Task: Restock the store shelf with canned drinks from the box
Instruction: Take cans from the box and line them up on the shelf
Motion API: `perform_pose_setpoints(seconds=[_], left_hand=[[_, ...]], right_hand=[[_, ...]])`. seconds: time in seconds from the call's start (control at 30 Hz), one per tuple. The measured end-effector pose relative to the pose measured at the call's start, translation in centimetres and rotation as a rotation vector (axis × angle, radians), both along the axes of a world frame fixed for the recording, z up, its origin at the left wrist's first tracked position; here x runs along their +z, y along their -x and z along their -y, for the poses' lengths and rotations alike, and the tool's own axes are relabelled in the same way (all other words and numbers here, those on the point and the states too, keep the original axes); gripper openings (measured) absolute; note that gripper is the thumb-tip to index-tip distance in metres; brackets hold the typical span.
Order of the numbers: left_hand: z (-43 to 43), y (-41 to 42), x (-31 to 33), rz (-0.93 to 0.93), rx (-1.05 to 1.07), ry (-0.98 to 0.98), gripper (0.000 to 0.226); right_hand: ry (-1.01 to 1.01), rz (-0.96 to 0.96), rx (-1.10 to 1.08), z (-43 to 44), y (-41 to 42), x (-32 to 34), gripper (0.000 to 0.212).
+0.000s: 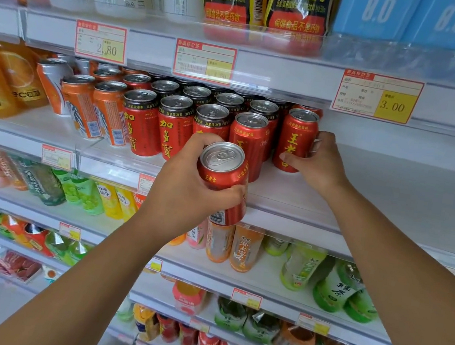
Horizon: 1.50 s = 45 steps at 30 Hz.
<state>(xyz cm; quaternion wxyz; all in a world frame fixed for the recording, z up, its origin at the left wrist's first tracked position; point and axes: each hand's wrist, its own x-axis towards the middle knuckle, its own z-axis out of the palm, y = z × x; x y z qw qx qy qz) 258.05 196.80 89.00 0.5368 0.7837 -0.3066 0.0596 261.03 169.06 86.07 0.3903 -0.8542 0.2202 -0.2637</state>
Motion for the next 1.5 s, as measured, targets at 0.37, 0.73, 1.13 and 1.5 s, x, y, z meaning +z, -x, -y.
perform_pose_setpoints(seconds=[0.37,0.73,1.13,1.5], left_hand=[[0.9,-0.3,0.5,0.011,-0.015,0.01,0.055],[5.7,-0.3,2.0,0.094,-0.042,0.029,0.071],[1.3,-5.2,-6.7,0.452,0.118,-0.426,0.052],[1.9,-5.7,-9.0,0.48,0.152,-0.282,0.052]], right_hand=[[-0.016,0.245,-0.092,-4.2,5.3,1.7,0.053],[-0.124,0.189,0.288,-9.9,10.2,1.6,0.076],[-0.033,0.072,0.116,-6.4,7.7,1.3,0.068],[-0.138,-0.098,0.263,-5.2,7.5,1.2,0.086]])
